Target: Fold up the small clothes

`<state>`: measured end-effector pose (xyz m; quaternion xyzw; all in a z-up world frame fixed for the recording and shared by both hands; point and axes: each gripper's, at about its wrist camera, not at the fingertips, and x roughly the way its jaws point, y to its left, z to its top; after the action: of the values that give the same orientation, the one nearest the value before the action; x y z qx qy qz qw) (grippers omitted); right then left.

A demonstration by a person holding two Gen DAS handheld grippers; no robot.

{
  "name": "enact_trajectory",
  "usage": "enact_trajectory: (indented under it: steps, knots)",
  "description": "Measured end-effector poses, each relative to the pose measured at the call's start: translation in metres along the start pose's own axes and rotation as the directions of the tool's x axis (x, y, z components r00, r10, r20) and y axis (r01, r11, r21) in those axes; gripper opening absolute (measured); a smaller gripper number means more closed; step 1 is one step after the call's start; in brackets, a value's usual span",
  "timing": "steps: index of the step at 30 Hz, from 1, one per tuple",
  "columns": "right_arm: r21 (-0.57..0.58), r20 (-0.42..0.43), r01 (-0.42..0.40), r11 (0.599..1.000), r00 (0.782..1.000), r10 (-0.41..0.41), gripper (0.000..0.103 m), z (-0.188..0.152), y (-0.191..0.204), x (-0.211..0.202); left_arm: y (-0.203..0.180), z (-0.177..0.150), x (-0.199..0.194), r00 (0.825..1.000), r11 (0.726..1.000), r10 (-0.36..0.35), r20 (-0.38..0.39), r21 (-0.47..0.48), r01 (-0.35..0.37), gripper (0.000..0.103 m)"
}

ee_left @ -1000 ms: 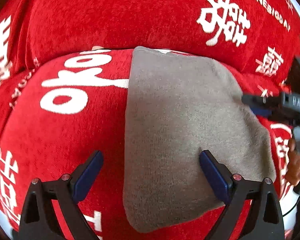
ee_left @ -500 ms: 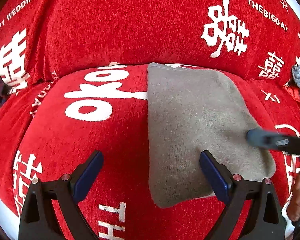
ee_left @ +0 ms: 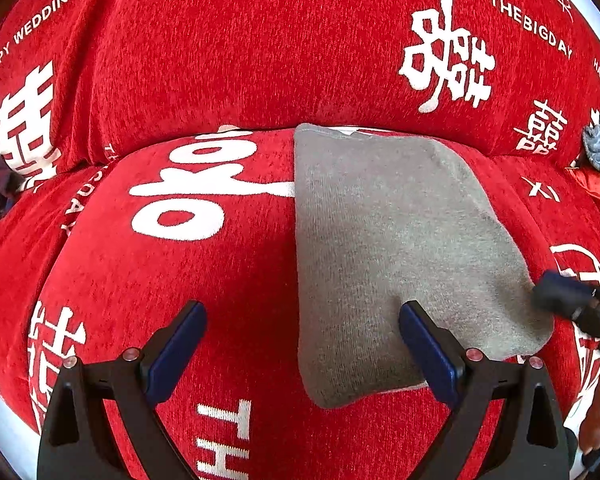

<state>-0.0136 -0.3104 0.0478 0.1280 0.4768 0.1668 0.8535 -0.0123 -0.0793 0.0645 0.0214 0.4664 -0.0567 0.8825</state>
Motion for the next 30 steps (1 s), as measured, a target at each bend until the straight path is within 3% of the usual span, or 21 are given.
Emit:
enact_trajectory:
  steps: [1,2,3,5,6,9,14,19,22,26,30]
  knots:
    - [-0.004,-0.011,-0.009,1.000,1.000,0.009,0.071,-0.003,0.003,0.006,0.000,0.000,0.001,1.000,1.000,-0.004,-0.002,-0.003,0.004,0.097]
    - [-0.010,-0.035,-0.010,1.000,0.999,0.010,0.053,-0.006,0.006,0.015,0.001,0.000,0.002,1.000,1.000,-0.013,-0.007,-0.009,0.013,0.097]
    - [-0.018,-0.064,0.019,1.000,0.998,-0.020,0.021,-0.009,0.007,0.023,0.001,0.000,0.004,1.000,1.000,-0.020,-0.014,-0.013,0.020,0.097]
    - [-0.023,-0.049,0.024,0.999,0.998,-0.025,0.009,-0.009,0.008,0.024,0.004,0.000,0.007,0.999,0.999,-0.042,-0.032,-0.024,0.041,0.097]
    - [-0.006,-0.037,0.003,1.000,0.999,-0.003,0.008,-0.007,0.006,0.019,0.006,0.000,0.005,0.998,0.998,-0.049,-0.031,-0.031,0.048,0.097]
    - [-0.005,0.032,-0.022,1.000,0.999,0.022,0.007,-0.006,0.000,-0.006,0.013,0.002,-0.005,0.996,0.994,-0.090,-0.011,-0.061,0.089,0.097]
    - [-0.001,-0.016,0.046,0.999,0.999,-0.046,0.007,-0.014,-0.017,0.011,0.002,-0.010,0.019,0.993,0.996,-0.092,-0.080,-0.028,0.090,0.098]
    - [0.038,0.005,-0.019,0.999,1.000,0.018,0.009,-0.012,-0.018,0.000,0.009,-0.001,0.004,0.993,0.994,-0.106,-0.060,-0.027,0.104,0.100]
    - [0.014,0.094,0.000,1.000,0.996,-0.002,0.017,-0.003,-0.011,-0.023,0.014,0.017,-0.006,0.995,0.995,-0.097,-0.016,-0.026,0.097,0.100]
    - [0.007,0.143,-0.063,0.998,0.988,0.061,0.051,0.018,0.004,-0.027,0.004,0.034,0.008,0.993,0.994,-0.108,-0.044,-0.016,0.108,0.100]
    - [0.000,0.080,-0.149,0.989,0.986,0.149,0.053,0.029,0.015,0.005,-0.007,0.034,0.033,0.986,0.991,-0.133,-0.102,-0.006,0.134,0.100]
